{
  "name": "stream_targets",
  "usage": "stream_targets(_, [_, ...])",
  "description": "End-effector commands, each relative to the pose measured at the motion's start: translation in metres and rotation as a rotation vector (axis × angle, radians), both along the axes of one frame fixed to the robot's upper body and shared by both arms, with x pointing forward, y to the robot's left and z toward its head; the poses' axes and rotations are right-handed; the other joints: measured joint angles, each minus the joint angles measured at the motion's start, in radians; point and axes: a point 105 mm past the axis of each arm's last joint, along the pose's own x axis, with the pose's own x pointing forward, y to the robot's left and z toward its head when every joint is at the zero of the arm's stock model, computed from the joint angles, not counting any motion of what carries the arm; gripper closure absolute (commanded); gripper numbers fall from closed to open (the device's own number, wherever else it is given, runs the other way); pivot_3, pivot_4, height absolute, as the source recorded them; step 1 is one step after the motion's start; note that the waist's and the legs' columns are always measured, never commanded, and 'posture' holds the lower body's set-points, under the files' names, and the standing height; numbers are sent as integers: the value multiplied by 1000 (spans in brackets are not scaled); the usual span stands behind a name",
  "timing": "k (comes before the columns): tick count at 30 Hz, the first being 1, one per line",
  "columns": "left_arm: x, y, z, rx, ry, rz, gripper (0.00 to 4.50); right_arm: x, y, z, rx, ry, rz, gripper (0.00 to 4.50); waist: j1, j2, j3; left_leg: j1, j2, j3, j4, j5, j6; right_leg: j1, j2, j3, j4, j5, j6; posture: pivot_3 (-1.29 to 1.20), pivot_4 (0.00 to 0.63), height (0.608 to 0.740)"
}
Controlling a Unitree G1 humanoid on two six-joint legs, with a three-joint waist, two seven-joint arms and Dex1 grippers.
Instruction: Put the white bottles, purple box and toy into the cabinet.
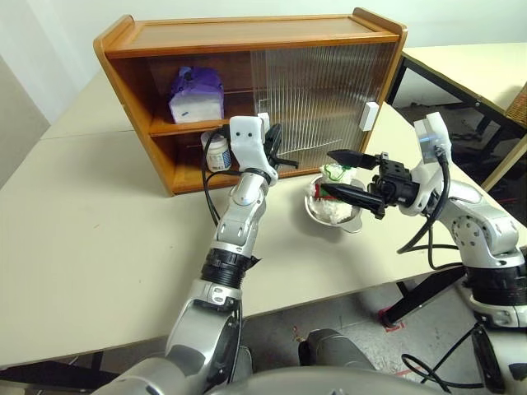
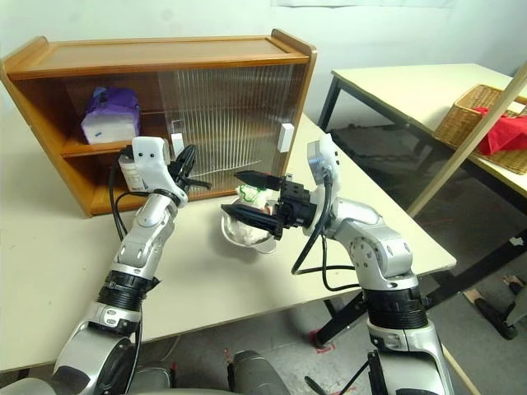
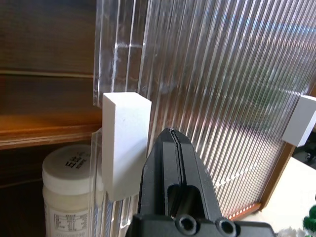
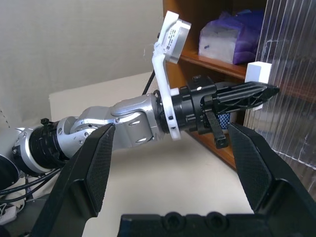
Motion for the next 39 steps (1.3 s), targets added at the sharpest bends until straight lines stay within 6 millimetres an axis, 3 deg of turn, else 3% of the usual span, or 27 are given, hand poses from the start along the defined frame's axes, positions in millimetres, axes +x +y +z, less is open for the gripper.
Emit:
stream_targets(1, [-3,12,-5,-4,6,57,4462,0,-2,2,-3,-12,-3,0,-1,0,0,0,0,0,0,0,0,0,0,0,0,0,0,-144,0,740])
stream_targets(24, [-9,83,2,-9,-37,386,4462,2,2,2,5,-9,6,0,-12,0,0,0,0,0,0,0,0,0,0,0,0,0,0,-122,0,740])
stream_targets(39, [-31,128,-5,3,-8,516,4462,3,4,-1,13,2,15,0,-5,0,0,1,0,0,0,0,0,0,0,0,0,0,0,-104,0,740])
